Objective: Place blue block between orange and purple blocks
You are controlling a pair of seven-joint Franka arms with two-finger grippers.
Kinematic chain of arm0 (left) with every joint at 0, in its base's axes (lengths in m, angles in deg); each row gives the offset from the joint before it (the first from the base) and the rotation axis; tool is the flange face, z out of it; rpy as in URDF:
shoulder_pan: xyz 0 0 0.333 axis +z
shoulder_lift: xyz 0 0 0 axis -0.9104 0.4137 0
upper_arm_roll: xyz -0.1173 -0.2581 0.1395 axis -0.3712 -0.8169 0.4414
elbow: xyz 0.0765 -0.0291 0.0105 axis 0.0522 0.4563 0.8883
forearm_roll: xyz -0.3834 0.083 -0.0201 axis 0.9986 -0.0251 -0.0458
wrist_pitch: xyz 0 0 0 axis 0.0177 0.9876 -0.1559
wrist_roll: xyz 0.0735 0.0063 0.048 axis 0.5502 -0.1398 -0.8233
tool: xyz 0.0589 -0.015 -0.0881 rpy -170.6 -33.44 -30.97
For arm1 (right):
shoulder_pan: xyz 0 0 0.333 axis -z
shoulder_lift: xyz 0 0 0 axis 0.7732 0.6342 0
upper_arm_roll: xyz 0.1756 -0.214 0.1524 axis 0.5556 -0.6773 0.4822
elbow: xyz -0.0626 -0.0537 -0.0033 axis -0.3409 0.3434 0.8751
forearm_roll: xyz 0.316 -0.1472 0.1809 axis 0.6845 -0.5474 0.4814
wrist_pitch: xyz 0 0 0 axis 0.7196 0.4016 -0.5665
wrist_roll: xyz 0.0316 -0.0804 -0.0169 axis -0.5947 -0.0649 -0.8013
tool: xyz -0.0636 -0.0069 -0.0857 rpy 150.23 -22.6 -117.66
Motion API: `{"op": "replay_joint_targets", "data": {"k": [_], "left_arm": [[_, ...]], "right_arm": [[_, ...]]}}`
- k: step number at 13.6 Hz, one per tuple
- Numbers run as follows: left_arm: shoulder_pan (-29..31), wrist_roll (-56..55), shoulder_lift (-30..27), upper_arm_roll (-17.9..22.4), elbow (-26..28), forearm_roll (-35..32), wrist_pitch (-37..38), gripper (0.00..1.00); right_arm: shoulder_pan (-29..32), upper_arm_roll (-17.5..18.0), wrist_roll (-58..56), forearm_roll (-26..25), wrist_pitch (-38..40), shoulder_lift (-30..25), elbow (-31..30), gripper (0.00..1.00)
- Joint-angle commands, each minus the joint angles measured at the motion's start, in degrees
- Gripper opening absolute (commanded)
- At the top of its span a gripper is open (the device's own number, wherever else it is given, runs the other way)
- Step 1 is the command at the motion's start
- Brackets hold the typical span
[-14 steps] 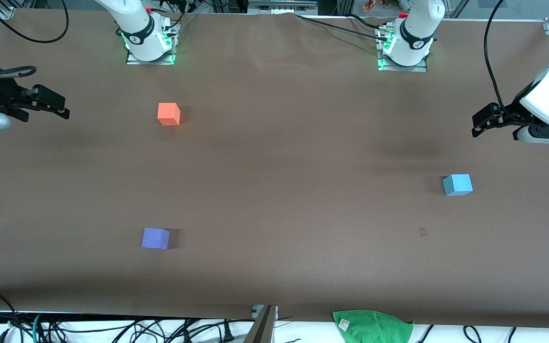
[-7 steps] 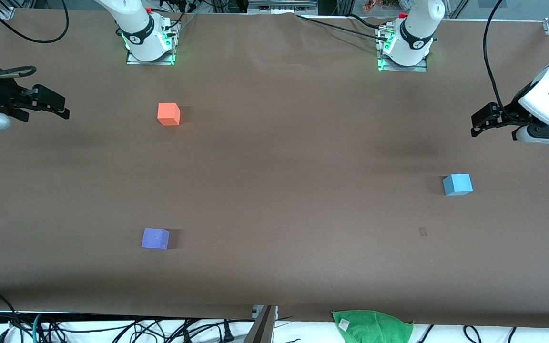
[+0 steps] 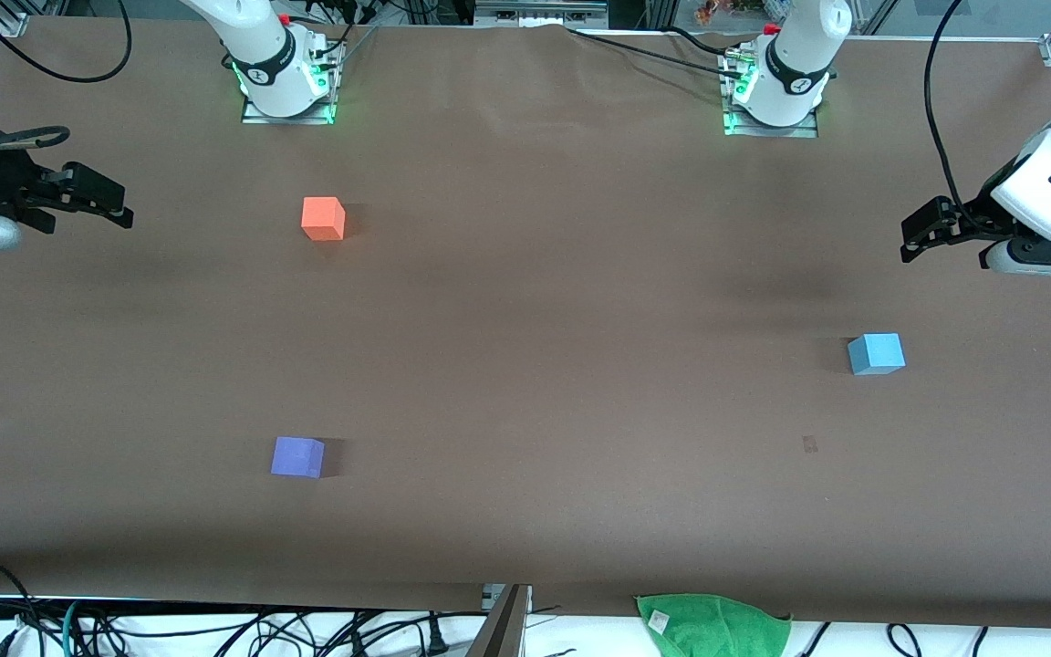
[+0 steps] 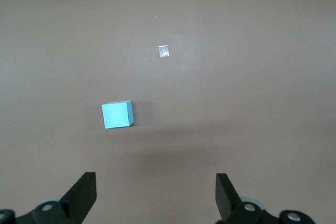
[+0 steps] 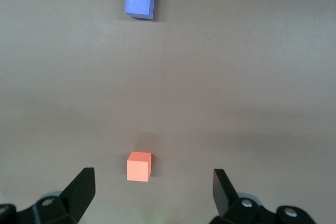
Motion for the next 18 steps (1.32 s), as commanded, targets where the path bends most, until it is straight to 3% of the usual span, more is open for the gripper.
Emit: {"op": "replay_joint_targets", "data": {"k": [1, 8, 12, 15, 18], "left_arm": [[0.0, -0.3, 0.2, -0.1, -1.1, 0.7, 1.1, 1.00], [0.0, -0.2, 1.8, -0.1, -1.1, 0.5, 0.9, 1.00], [0.6, 0.3, 7.0, 0.6, -3.7, 0.3, 1.3, 1.00], [1.4, 1.2, 13.4, 0.5, -3.8, -5.6, 0.9, 1.00], [7.3, 1.6, 18.6, 0.3, -3.7, -7.7, -0.6, 1.00]], "right_arm": [[0.1, -0.1, -0.6, 0.6, 0.7, 0.0, 0.6, 0.99], [0.1, -0.1, -0.8, 0.6, 0.8, 0.0, 0.6, 0.99], [0.1, -0.1, -0.8, 0.6, 0.8, 0.0, 0.6, 0.99], [0.1, -0.1, -0.8, 0.6, 0.8, 0.0, 0.6, 0.99], [0.1, -0.2, -0.9, 0.6, 0.8, 0.0, 0.6, 0.99]]}}
